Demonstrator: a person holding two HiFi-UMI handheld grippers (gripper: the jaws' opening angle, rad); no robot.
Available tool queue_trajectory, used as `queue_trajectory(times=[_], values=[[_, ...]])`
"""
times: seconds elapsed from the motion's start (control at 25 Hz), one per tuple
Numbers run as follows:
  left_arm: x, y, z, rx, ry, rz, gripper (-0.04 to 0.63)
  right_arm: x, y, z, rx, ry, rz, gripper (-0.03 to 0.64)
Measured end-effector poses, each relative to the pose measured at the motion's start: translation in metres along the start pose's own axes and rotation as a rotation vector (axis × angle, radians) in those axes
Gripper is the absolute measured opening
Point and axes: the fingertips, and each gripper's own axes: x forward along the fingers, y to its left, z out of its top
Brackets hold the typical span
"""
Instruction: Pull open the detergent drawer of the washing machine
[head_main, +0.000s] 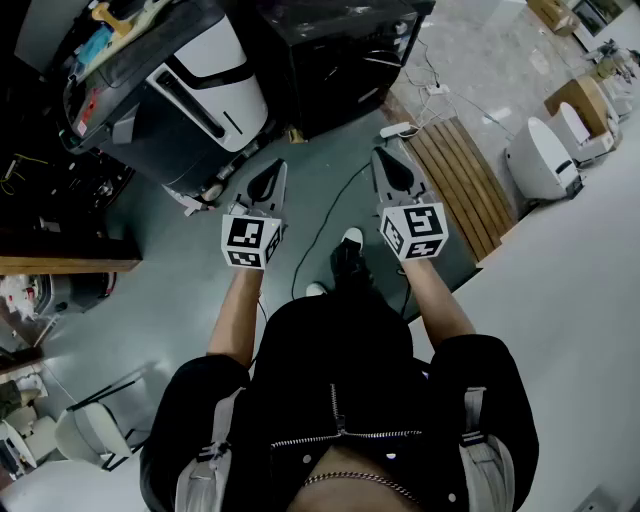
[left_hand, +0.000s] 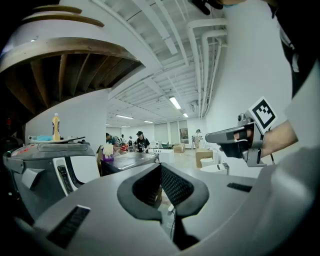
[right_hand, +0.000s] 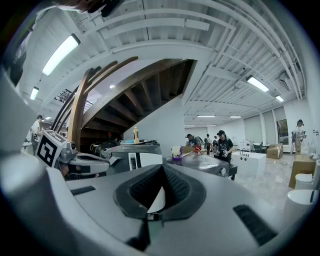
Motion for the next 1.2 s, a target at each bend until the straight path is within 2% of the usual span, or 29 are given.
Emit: queue_trajectory(times=[0.16, 0.4, 0.68, 1.2], values=[[-0.002, -0.001, 0.004, -0.002, -0.010, -0.001, 0.020, -0.004, 0.004, -0.001, 0.024, -0.020, 0.018, 0.006], [-0.002, -0.006, 0.004, -0.022, -0.014, -0.015, 0.020, -0.007, 0.012, -0.007, 0.027, 0.008, 0.060, 0.006], [0.004, -0.004, -0.002, -0.030, -0.005, -0.034, 0.020, -0.001, 0.007, -0.016, 0.050, 0.043, 0.047, 0.008], [0.079, 0.029, 0.001, -0.046, 0.008, -0.047, 0.020, 0.065, -0.043, -0.013, 0.075, 0.056, 0.032, 0.008]])
